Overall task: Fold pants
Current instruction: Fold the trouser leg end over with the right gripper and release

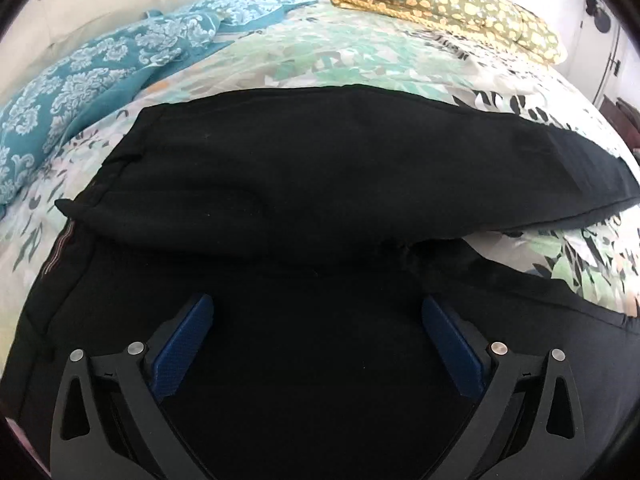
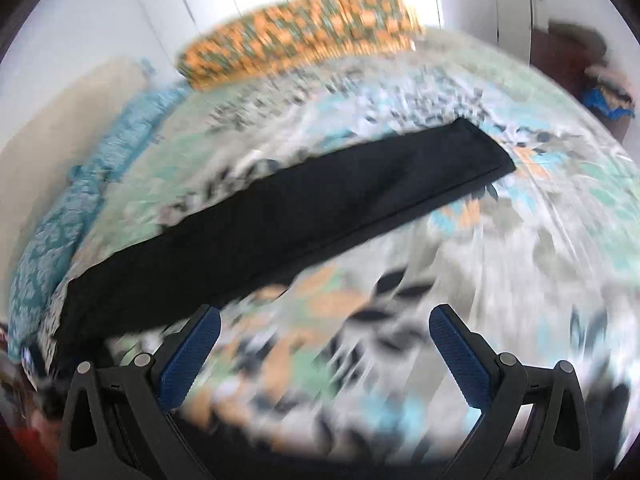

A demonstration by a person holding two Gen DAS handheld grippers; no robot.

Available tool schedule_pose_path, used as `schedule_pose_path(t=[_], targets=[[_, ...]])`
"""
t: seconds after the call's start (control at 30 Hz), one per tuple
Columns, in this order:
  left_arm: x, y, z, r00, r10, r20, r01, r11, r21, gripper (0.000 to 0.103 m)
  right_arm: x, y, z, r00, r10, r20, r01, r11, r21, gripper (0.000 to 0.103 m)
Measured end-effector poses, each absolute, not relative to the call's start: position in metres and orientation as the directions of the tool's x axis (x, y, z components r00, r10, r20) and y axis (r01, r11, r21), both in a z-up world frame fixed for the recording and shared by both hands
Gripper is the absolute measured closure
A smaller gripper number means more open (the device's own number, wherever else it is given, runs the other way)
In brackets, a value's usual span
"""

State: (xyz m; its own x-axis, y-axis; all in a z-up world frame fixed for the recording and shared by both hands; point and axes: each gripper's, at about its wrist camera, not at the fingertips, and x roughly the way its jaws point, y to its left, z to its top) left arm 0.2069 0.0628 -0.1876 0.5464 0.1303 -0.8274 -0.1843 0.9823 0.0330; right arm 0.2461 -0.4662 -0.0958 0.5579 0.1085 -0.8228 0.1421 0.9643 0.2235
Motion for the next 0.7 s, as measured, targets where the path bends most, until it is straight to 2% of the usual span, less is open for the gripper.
schedule_pose_path(t=[0.13,0.27,0.37,0.5,0.67,0.7], targets=[[0.205,0.061,-0.190,0.564,0.132,-0.815,-0.186,0.982,0.031,0.000,0.320,-0.543,-0.094,0.542,-0.006,-0.840,0.291,0.940,0.181,0.000],[0.207,0.062,-0.193,0.572,0.143,-0.808,-0.189,0.981,0.040,0.000,0.373,-0.605,-0.100,0.473,-0.199,-0.858,0.358,0.934,-0.019,0.000],[0.208,0.061,-0.195,0.575,0.161,-0.802,-0.193,0.979,0.058,0.000,0.400,-0.629,-0.103,0.453,-0.212,-0.866,0.335,0.941,-0.055,0.000],[0.209,0.061,-0.196,0.575,0.173,-0.800,-0.196,0.978,0.071,0.000,0.436,-0.651,-0.109,0.480,-0.140,-0.866,0.332,0.943,0.032,0.000],[0.210,0.059,-0.198,0.575,0.189,-0.796,-0.198,0.976,0.089,0.001,0.471,-0.659,-0.152,0.375,-0.144,-0.916,0.349,0.937,-0.005,0.000],[0.210,0.059,-0.198,0.575,0.192,-0.795,-0.198,0.976,0.092,0.001,0.472,-0.660,-0.159,0.365,-0.135,-0.921,0.350,0.937,0.002,0.014]])
